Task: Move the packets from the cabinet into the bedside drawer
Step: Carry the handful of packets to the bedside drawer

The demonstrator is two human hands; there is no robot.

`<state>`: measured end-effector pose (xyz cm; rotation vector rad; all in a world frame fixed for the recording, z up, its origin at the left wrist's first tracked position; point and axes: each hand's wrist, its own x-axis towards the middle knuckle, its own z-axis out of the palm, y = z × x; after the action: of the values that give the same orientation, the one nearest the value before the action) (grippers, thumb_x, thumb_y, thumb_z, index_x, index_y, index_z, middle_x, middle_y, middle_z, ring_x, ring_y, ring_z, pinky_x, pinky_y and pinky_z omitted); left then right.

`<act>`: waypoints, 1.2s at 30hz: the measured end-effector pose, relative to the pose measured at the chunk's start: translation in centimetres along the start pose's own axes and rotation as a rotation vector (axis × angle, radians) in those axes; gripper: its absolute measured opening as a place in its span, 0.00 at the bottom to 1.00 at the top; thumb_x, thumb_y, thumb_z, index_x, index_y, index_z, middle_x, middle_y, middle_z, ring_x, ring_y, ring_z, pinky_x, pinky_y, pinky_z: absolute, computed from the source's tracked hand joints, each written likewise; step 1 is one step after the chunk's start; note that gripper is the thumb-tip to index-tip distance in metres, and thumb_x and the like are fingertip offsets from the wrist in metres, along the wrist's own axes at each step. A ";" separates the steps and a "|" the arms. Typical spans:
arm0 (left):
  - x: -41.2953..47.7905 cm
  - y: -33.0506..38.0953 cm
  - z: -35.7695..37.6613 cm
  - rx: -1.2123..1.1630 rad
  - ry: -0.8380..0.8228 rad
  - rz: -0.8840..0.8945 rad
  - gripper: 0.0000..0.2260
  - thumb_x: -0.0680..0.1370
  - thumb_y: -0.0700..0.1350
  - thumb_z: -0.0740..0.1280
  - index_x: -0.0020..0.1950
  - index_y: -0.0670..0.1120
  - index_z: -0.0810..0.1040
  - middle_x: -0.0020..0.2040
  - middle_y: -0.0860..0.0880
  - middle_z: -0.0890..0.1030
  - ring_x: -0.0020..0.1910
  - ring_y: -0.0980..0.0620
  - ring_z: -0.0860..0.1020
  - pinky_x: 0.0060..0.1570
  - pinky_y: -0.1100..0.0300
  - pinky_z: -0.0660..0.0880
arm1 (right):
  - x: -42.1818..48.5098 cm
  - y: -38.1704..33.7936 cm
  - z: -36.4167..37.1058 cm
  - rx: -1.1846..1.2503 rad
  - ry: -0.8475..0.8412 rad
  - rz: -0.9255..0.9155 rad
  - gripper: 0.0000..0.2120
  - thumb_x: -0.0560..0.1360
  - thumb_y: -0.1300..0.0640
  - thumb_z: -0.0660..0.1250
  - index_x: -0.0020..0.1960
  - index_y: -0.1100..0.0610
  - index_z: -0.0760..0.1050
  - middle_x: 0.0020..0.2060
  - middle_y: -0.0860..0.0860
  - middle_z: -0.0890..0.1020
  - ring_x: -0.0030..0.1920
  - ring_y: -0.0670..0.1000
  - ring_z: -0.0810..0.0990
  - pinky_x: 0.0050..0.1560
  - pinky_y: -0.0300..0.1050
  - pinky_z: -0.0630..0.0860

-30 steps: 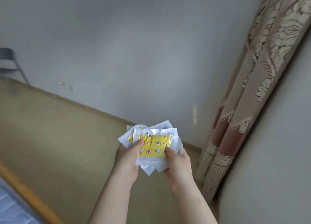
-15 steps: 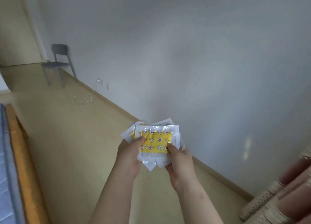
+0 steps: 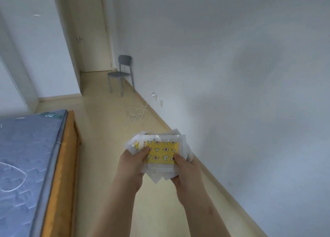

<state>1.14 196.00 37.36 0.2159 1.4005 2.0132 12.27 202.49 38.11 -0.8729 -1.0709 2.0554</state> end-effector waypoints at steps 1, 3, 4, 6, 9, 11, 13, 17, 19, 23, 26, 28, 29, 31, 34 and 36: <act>1.6 0.4 -0.1 -0.008 0.026 0.007 0.11 0.78 0.34 0.61 0.60 0.40 0.75 0.53 0.38 0.81 0.46 0.42 0.81 0.41 0.53 0.78 | 1.9 0.0 0.8 -0.004 -0.022 0.017 0.12 0.77 0.67 0.58 0.55 0.60 0.77 0.50 0.60 0.83 0.47 0.58 0.82 0.47 0.53 0.79; 4.8 1.2 -0.3 -0.021 0.076 0.026 0.11 0.78 0.34 0.61 0.60 0.41 0.75 0.53 0.38 0.81 0.46 0.42 0.80 0.43 0.52 0.77 | 5.8 0.3 2.3 -0.021 -0.064 0.054 0.12 0.77 0.67 0.59 0.55 0.59 0.77 0.51 0.61 0.82 0.45 0.57 0.82 0.42 0.49 0.79; 6.4 1.6 -0.4 -0.027 0.097 0.038 0.11 0.78 0.33 0.61 0.59 0.41 0.75 0.52 0.39 0.81 0.46 0.42 0.80 0.44 0.52 0.77 | 7.8 0.4 3.1 -0.038 -0.089 0.072 0.12 0.77 0.67 0.59 0.56 0.60 0.76 0.52 0.61 0.82 0.46 0.57 0.81 0.41 0.48 0.78; 9.7 2.4 -0.5 -0.038 0.141 0.063 0.10 0.78 0.33 0.61 0.58 0.41 0.75 0.51 0.39 0.81 0.46 0.42 0.80 0.45 0.51 0.77 | 11.9 0.5 4.5 -0.074 -0.140 0.098 0.12 0.77 0.66 0.59 0.56 0.60 0.76 0.53 0.62 0.82 0.48 0.59 0.81 0.42 0.49 0.79; 14.7 3.9 0.2 -0.057 0.189 0.101 0.09 0.78 0.33 0.62 0.54 0.44 0.76 0.49 0.41 0.82 0.47 0.42 0.81 0.48 0.50 0.78 | 18.3 -0.5 6.8 -0.124 -0.194 0.122 0.10 0.76 0.66 0.60 0.54 0.61 0.77 0.52 0.63 0.81 0.50 0.61 0.82 0.49 0.56 0.78; 18.4 5.3 0.9 -0.074 0.241 0.120 0.09 0.78 0.33 0.62 0.55 0.43 0.76 0.51 0.41 0.82 0.50 0.41 0.80 0.50 0.48 0.77 | 22.7 -1.7 8.9 -0.151 -0.220 0.125 0.09 0.76 0.66 0.61 0.54 0.62 0.76 0.52 0.63 0.81 0.52 0.63 0.81 0.50 0.57 0.78; 21.8 6.9 1.3 -0.084 0.312 0.139 0.08 0.78 0.34 0.63 0.54 0.43 0.76 0.51 0.41 0.82 0.50 0.41 0.80 0.49 0.49 0.77 | 26.5 -2.2 11.1 -0.161 -0.262 0.140 0.09 0.75 0.65 0.62 0.54 0.61 0.77 0.52 0.63 0.81 0.53 0.63 0.81 0.51 0.57 0.78; 26.7 8.2 -1.1 -0.108 0.477 0.174 0.07 0.77 0.34 0.64 0.52 0.44 0.76 0.47 0.44 0.82 0.45 0.45 0.80 0.41 0.51 0.78 | 31.8 -0.4 15.7 -0.213 -0.369 0.245 0.09 0.76 0.66 0.61 0.53 0.60 0.77 0.51 0.62 0.82 0.52 0.62 0.81 0.52 0.57 0.78; 28.9 8.8 -3.3 -0.118 0.542 0.181 0.12 0.77 0.35 0.65 0.59 0.42 0.75 0.49 0.43 0.82 0.47 0.43 0.81 0.44 0.48 0.78 | 33.9 1.2 18.2 -0.228 -0.426 0.290 0.10 0.76 0.66 0.61 0.55 0.59 0.77 0.50 0.62 0.83 0.51 0.62 0.82 0.49 0.54 0.78; 34.3 10.9 -8.0 -0.146 0.641 0.168 0.17 0.77 0.35 0.65 0.65 0.42 0.72 0.55 0.41 0.80 0.54 0.39 0.79 0.57 0.40 0.75 | 38.2 4.2 24.1 -0.221 -0.482 0.356 0.12 0.77 0.66 0.61 0.57 0.58 0.77 0.49 0.60 0.83 0.49 0.60 0.83 0.40 0.47 0.79; 39.4 13.1 -11.7 -0.153 0.681 0.181 0.18 0.76 0.36 0.66 0.66 0.41 0.71 0.56 0.40 0.81 0.54 0.39 0.80 0.57 0.40 0.75 | 41.9 6.4 29.3 -0.216 -0.512 0.375 0.13 0.77 0.66 0.61 0.59 0.57 0.76 0.50 0.59 0.83 0.49 0.59 0.82 0.40 0.48 0.79; 43.0 15.5 -14.4 -0.170 0.707 0.209 0.18 0.76 0.37 0.67 0.66 0.41 0.72 0.56 0.41 0.81 0.54 0.39 0.80 0.57 0.40 0.75 | 44.5 7.1 33.9 -0.215 -0.563 0.352 0.14 0.76 0.66 0.62 0.60 0.57 0.76 0.50 0.59 0.83 0.50 0.59 0.82 0.42 0.49 0.79; 44.7 16.9 -16.0 -0.175 0.726 0.224 0.18 0.76 0.37 0.67 0.65 0.41 0.72 0.56 0.41 0.81 0.54 0.39 0.80 0.57 0.40 0.75 | 45.7 7.4 36.5 -0.215 -0.586 0.342 0.14 0.76 0.66 0.62 0.60 0.57 0.76 0.50 0.59 0.83 0.50 0.59 0.82 0.42 0.49 0.79; 47.6 20.0 -19.1 -0.160 0.769 0.249 0.18 0.75 0.38 0.69 0.65 0.41 0.72 0.56 0.41 0.81 0.53 0.39 0.80 0.57 0.40 0.75 | 47.6 8.3 41.4 -0.216 -0.619 0.347 0.14 0.76 0.66 0.62 0.60 0.57 0.76 0.50 0.59 0.83 0.51 0.60 0.82 0.44 0.50 0.79; 51.4 23.6 -22.9 -0.156 0.827 0.267 0.17 0.75 0.37 0.69 0.63 0.39 0.73 0.55 0.40 0.81 0.52 0.38 0.80 0.56 0.40 0.75 | 50.2 9.9 47.4 -0.212 -0.657 0.387 0.14 0.76 0.66 0.62 0.59 0.56 0.76 0.50 0.59 0.83 0.52 0.60 0.81 0.46 0.52 0.79; 54.0 25.3 -24.5 -0.184 0.845 0.261 0.14 0.75 0.36 0.68 0.61 0.39 0.73 0.54 0.40 0.81 0.52 0.39 0.80 0.56 0.41 0.76 | 52.3 11.1 50.6 -0.220 -0.656 0.407 0.14 0.76 0.66 0.62 0.59 0.56 0.76 0.50 0.59 0.83 0.52 0.60 0.82 0.48 0.53 0.78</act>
<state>-62.80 204.47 37.18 -0.6397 1.7051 2.5819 -59.89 217.06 37.67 -0.5476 -1.5875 2.7049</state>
